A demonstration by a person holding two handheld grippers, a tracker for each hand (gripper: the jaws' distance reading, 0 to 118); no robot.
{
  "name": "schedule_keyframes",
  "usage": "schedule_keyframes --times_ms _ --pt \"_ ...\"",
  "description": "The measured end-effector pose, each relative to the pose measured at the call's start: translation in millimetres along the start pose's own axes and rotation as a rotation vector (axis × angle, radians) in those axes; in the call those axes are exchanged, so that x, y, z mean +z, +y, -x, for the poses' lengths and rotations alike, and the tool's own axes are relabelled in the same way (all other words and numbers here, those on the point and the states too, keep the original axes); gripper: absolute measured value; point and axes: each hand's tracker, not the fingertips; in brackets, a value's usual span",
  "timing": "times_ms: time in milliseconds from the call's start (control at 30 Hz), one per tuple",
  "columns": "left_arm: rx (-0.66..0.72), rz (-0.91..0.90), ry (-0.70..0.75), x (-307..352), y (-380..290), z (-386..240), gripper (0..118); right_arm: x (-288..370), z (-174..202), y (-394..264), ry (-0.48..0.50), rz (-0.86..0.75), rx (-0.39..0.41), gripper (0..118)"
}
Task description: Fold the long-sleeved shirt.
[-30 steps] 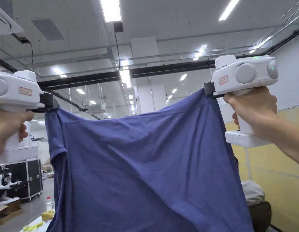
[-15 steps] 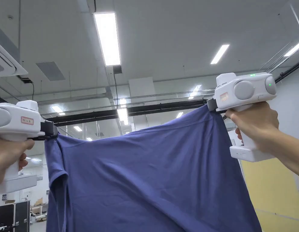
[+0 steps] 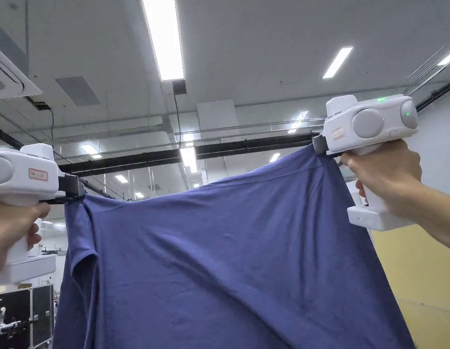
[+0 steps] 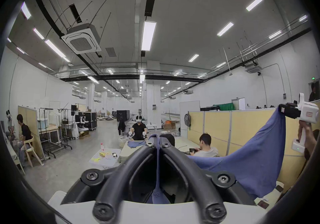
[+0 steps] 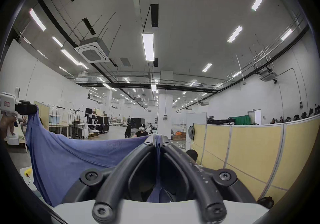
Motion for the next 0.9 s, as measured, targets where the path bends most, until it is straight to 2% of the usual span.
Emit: schedule_keyframes --times_ms 133,600,900 --pt "-0.01 0.002 0.024 -30 -3 6 1 -36 5 -5 -0.005 -0.008 0.03 4" --pt "-0.035 0.004 0.042 -157 -35 -1 1 -158 -10 -46 -0.051 -0.029 -0.002 4" --pt "-0.002 0.044 0.001 -231 -101 -5 1 -204 -21 -135 -0.058 0.027 -0.018 4"
